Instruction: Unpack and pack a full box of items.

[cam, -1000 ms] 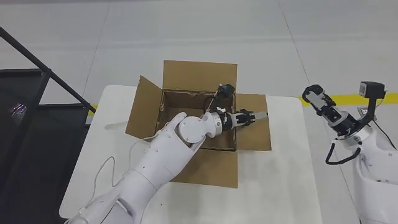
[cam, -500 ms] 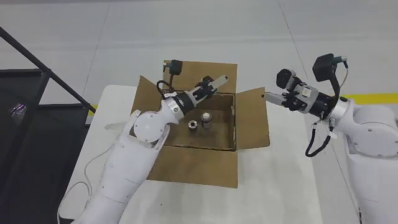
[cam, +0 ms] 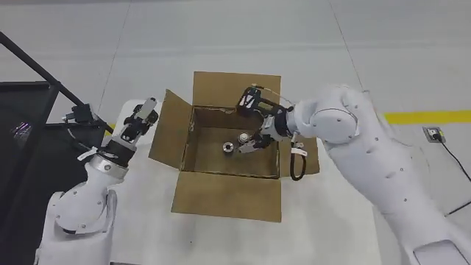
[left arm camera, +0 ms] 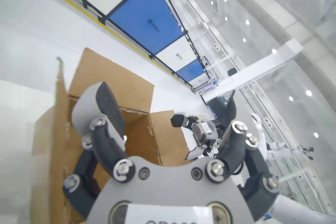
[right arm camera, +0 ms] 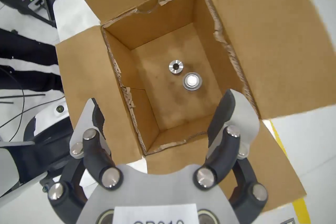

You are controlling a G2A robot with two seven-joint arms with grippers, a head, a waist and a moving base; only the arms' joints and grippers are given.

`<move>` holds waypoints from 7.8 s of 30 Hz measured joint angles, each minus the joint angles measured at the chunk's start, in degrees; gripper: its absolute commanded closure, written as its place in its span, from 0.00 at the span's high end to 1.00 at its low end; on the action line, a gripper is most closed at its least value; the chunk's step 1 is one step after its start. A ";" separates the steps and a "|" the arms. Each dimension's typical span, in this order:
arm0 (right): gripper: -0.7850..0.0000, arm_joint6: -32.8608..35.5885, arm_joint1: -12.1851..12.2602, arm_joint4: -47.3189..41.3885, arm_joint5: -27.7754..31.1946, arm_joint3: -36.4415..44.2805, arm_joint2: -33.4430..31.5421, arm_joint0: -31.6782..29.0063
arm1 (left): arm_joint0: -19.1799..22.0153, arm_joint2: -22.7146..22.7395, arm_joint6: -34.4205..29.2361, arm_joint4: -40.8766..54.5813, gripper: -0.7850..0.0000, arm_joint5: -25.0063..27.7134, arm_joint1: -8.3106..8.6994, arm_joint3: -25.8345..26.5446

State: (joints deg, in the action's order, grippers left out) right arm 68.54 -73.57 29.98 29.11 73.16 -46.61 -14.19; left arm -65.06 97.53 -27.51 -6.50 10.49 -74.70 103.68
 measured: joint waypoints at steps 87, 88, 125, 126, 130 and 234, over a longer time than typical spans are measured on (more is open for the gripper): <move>0.00 -0.34 4.66 26.88 -23.02 39.21 -35.02 -29.34 | -1.89 0.84 -0.44 2.70 1.00 1.13 0.11 -0.37; 0.00 -0.17 4.94 29.21 -24.95 40.42 -37.07 -31.34 | -1.89 0.84 -0.44 2.70 1.00 1.13 0.11 -0.37; 0.16 -0.70 6.71 29.59 -21.65 6.65 -36.84 -33.17 | -1.89 0.84 -0.44 2.70 1.00 1.13 0.11 -0.37; 0.31 -0.93 6.73 29.38 -21.57 6.40 -36.76 -33.11 | -1.89 0.84 -0.44 2.70 1.00 1.13 0.11 -0.37; 0.63 -1.31 6.85 28.76 -21.42 5.96 -36.29 -33.07 | -1.89 0.84 -0.44 2.70 1.00 1.13 0.11 -0.37; 1.00 -38.56 -31.21 7.73 -17.50 -59.96 25.54 6.69 | -8.23 5.48 4.58 6.00 1.00 0.10 1.16 2.88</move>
State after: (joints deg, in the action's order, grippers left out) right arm 29.98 -104.77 37.71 11.60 13.21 -21.07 -7.50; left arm -73.30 103.01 -22.93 -0.50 10.59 -73.54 106.56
